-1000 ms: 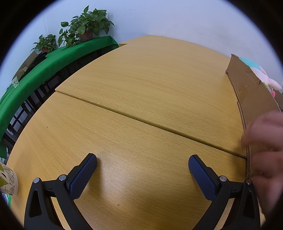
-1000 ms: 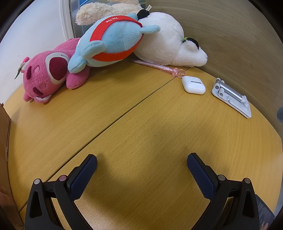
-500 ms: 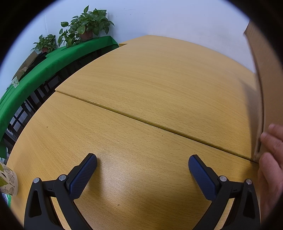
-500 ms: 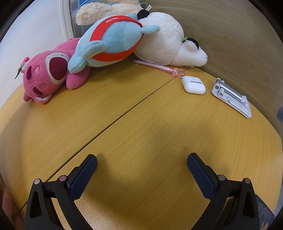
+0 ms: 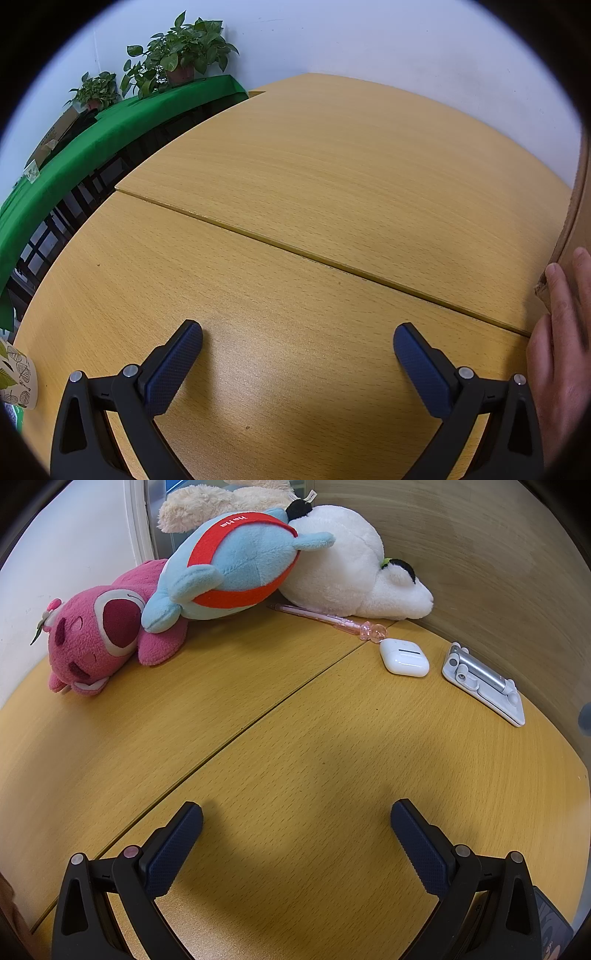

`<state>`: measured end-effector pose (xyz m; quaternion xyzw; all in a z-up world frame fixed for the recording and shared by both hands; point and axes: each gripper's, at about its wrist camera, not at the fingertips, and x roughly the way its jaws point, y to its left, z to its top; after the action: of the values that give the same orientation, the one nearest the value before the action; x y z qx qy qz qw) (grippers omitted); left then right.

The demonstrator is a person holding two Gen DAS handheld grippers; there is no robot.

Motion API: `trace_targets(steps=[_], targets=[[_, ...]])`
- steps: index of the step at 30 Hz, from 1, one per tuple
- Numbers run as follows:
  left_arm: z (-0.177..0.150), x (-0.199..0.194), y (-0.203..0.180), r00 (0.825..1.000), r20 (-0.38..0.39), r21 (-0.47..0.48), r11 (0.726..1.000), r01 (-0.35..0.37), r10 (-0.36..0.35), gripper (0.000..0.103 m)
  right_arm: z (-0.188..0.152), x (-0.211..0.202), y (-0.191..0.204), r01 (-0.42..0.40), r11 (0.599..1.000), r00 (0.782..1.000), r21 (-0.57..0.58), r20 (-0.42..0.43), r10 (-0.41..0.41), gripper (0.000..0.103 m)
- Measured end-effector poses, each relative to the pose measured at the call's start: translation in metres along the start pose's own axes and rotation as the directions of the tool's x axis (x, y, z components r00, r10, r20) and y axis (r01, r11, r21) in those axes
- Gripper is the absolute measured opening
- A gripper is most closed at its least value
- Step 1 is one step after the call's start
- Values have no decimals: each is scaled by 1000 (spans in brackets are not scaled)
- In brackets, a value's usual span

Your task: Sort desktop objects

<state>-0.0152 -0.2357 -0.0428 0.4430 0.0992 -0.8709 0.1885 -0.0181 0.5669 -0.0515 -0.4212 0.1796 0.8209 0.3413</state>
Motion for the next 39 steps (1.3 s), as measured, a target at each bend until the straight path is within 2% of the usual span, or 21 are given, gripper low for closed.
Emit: trace_targets(steps=[39], targets=[[3,6,4,1000,1,-2,1000,-1,1,103,0,1,0,-1,1000,1000,-1,2,1,103]])
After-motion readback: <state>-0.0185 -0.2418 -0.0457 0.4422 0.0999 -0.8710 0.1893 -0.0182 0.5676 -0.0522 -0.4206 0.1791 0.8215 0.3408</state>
